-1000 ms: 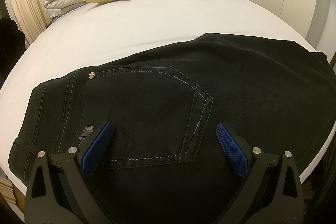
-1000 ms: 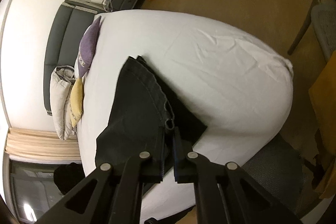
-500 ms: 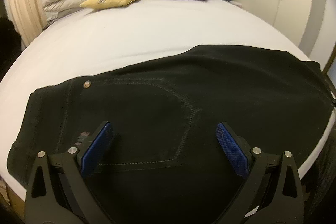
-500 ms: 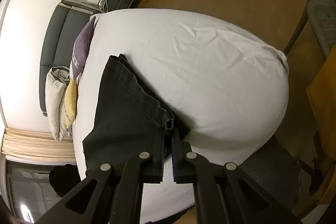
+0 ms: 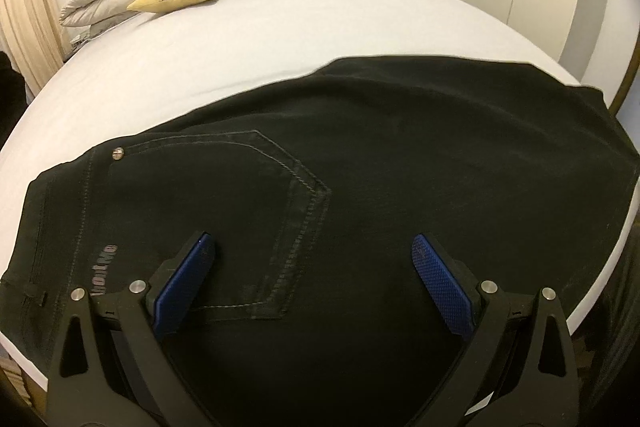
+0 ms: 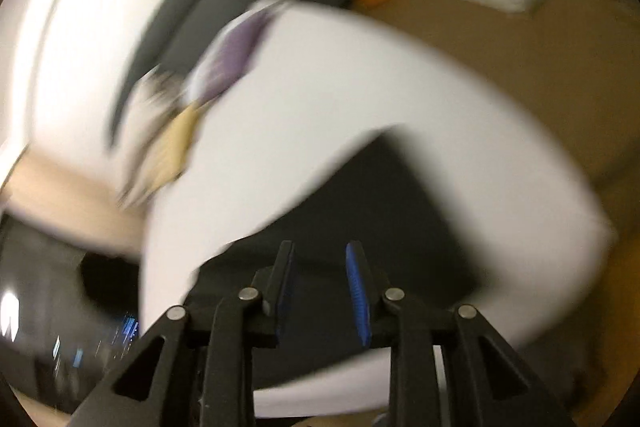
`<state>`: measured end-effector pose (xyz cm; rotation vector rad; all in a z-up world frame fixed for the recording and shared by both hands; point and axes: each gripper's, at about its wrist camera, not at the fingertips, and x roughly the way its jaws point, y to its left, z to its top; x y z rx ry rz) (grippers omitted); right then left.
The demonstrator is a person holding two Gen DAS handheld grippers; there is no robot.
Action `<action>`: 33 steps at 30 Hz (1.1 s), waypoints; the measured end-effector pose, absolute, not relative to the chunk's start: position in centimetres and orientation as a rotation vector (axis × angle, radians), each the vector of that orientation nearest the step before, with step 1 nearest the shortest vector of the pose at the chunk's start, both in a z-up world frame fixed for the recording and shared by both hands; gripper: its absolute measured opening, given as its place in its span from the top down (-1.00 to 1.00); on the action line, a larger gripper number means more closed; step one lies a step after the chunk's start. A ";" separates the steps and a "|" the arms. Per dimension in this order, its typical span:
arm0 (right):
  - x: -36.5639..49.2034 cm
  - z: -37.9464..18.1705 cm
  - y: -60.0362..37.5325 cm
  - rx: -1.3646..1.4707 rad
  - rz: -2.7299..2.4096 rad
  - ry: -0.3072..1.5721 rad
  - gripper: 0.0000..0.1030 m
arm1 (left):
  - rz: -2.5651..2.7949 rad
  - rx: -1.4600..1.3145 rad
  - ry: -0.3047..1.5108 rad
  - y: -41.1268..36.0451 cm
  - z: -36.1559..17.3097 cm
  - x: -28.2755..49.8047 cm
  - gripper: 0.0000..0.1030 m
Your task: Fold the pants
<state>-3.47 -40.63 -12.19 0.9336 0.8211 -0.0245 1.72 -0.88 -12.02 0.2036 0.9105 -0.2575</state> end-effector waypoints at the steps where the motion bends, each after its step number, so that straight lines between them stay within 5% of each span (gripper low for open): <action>1: -1.2 -12.5 -39.2 0.917 0.038 0.837 0.46 | -0.257 0.208 0.911 -1.1 -12.1 1.7 -0.96; 8: 8.6 -21.8 -36.4 1.111 0.155 1.007 0.48 | -0.263 0.214 0.932 -1.6 -12.2 2.1 -0.96; 9: 8.6 -22.9 -36.6 1.128 0.124 1.023 0.91 | -0.264 0.214 0.932 -1.6 -12.2 2.1 -0.96; 10: 8.3 -24.0 -37.4 1.151 0.088 1.023 1.00 | -0.265 0.213 0.932 -1.7 -12.3 2.1 -0.96; 23: 0.2 -22.3 -47.9 1.152 -0.378 0.666 1.00 | -0.265 0.200 0.926 -1.4 -12.1 1.6 -0.96; 25: -3.1 -20.0 -48.7 1.079 -0.503 0.649 0.71 | -0.264 0.189 0.922 -1.3 -11.8 1.5 -0.96; 27: -7.0 -19.0 -49.5 1.170 -0.448 0.578 -0.19 | -0.272 0.173 0.904 -1.1 -11.4 1.3 -0.96; 28: -8.3 -19.0 -49.5 1.200 -0.429 0.566 -0.37 | -0.274 0.167 0.884 -1.2 -11.1 1.2 -0.96; 33: -11.7 -19.5 -46.8 1.287 -0.258 0.616 -0.47 | -0.307 0.181 0.838 -3.1 -10.0 1.2 -0.96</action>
